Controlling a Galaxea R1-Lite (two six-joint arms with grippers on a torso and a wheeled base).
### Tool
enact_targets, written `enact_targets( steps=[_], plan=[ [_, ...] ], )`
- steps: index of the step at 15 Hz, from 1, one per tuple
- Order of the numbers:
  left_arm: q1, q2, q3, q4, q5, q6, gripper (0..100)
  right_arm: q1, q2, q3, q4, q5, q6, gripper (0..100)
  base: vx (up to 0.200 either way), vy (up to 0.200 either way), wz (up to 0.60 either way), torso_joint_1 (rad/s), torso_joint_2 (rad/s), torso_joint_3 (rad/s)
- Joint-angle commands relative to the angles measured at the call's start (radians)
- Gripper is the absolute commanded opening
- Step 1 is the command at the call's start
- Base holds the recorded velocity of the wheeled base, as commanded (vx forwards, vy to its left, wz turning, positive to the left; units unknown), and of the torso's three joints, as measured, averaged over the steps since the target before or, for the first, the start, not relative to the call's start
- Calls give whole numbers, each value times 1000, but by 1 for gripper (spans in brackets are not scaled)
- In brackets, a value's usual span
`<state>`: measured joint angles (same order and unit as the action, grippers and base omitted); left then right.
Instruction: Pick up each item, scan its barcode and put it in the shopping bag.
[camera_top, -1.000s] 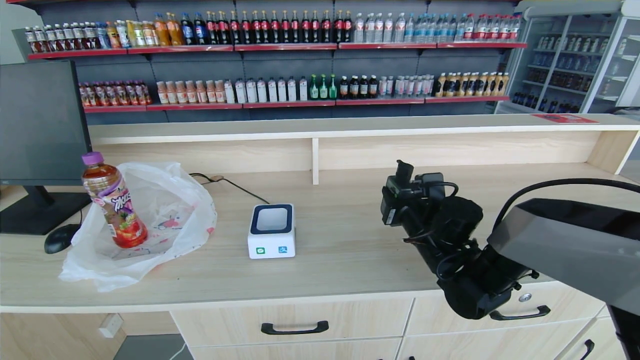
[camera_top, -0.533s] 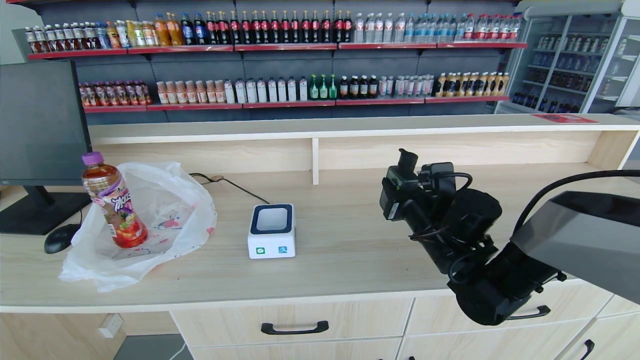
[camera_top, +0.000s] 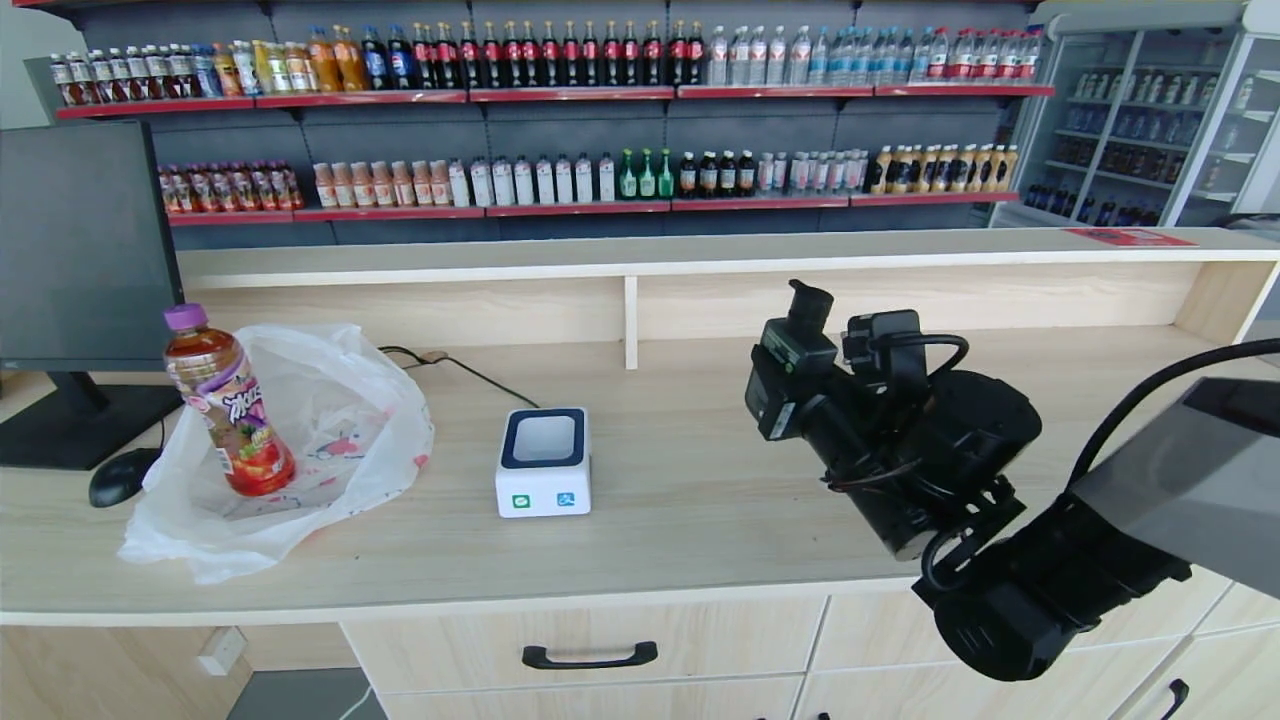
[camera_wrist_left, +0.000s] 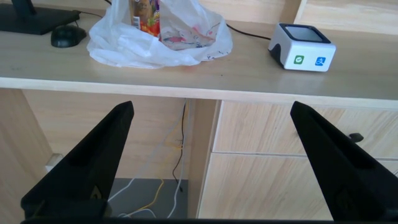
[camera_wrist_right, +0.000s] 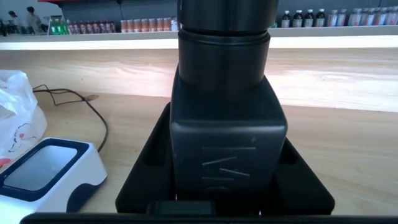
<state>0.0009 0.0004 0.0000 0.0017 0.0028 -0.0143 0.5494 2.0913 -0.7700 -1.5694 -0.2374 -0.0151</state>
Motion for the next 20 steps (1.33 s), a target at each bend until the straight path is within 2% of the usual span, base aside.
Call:
enact_targets(
  steps=[1,4,11,15,20],
  plan=[
    [1,1,0,0,0,0,100,21,-46,26,-1,0,4,0,0,0,0,0,0,0],
    [1,1,0,0,0,0,100,57,-105,67,-1,-2,26,0,0,0,0,0,0,0],
    [1,1,0,0,0,0,100,64,-266,124,-1,-3,64,0,0,0,0,0,0,0],
    [1,1,0,0,-1,0,100,127,-323,190,-1,-3,110,0,0,0,0,0,0,0],
    [1,1,0,0,0,0,100,231,-364,245,-1,0,242,0,0,0,0,0,0,0]
  ],
)
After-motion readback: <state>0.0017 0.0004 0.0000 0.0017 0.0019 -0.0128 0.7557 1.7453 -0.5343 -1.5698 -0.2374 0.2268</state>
